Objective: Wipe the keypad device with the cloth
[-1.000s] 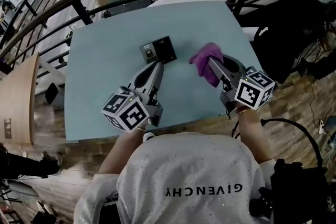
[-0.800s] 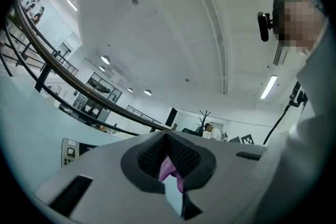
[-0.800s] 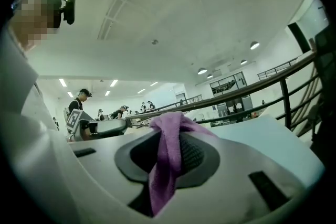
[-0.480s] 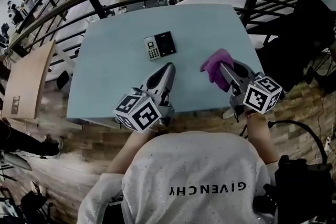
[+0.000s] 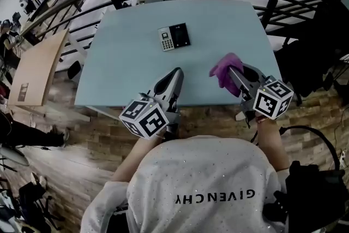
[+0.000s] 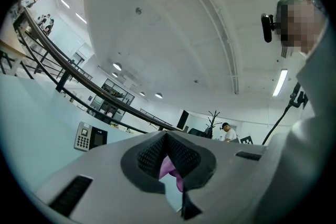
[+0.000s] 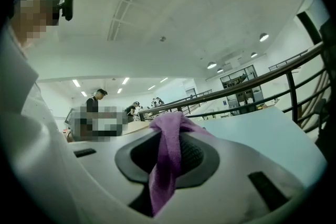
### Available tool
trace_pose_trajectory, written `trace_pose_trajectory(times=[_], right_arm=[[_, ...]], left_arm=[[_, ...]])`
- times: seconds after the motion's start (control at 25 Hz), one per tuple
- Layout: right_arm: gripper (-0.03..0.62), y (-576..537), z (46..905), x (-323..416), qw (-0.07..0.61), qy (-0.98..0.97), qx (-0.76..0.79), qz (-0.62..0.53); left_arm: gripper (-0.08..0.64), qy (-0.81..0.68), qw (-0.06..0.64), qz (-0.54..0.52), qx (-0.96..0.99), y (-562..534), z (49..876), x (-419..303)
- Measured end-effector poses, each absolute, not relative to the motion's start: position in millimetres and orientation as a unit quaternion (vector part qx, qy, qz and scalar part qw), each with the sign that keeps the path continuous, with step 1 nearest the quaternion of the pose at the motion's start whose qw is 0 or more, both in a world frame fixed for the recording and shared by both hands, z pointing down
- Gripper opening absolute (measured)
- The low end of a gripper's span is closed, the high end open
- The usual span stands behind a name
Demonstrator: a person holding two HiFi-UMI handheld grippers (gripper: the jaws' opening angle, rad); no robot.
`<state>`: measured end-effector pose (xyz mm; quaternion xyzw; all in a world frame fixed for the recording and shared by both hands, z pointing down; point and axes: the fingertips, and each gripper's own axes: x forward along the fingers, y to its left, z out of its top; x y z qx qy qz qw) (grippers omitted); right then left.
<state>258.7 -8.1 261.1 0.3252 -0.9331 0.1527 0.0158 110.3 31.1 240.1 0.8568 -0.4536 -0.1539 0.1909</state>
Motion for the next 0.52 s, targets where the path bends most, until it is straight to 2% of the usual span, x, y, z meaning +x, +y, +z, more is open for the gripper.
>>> trace_pose_trajectory(times=[0.52], right_arm=[[0.061,2.1,283.2,236.7,0.043,-0.94,0.3,0.155]], left_arm=[[0.0,-0.484,0.208,-0.151,0.836,50.2,262.4,91.4]])
